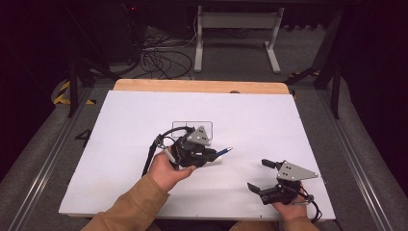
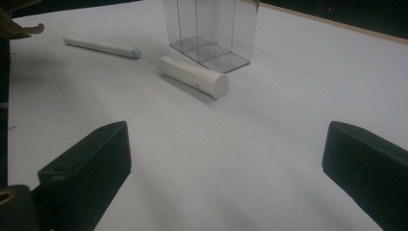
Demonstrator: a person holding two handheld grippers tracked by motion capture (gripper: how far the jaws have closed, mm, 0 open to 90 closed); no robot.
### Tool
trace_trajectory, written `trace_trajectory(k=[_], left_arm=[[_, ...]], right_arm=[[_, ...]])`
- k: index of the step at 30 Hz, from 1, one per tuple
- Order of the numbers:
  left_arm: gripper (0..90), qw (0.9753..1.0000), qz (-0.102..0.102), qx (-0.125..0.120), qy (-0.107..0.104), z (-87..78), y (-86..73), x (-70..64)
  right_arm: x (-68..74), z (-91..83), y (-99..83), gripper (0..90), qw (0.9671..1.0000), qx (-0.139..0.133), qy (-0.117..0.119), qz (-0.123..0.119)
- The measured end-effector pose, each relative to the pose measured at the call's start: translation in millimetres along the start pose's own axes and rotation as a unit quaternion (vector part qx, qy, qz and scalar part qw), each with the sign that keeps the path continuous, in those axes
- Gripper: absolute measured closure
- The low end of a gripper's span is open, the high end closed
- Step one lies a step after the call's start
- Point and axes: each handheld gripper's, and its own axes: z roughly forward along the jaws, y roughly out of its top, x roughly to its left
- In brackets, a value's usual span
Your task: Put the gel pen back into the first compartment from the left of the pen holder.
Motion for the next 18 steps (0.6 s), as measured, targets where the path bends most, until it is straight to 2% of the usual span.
trace_trajectory(k=[10, 18], left_arm=[[79.3, 0.9990, -0.022, -0.034, 0.019, -15.0, -0.3, 19.5], [79.2, 0.9972, -0.027, -0.056, 0.040, -22.5, 0.9, 29.7]], right_arm=[[0.2, 0.3, 0.0, 3.7, 1.0000, 0.000, 0.000, 0.001], [0.2, 0.3, 0.0, 3.7, 1.0000, 0.000, 0.000, 0.001]])
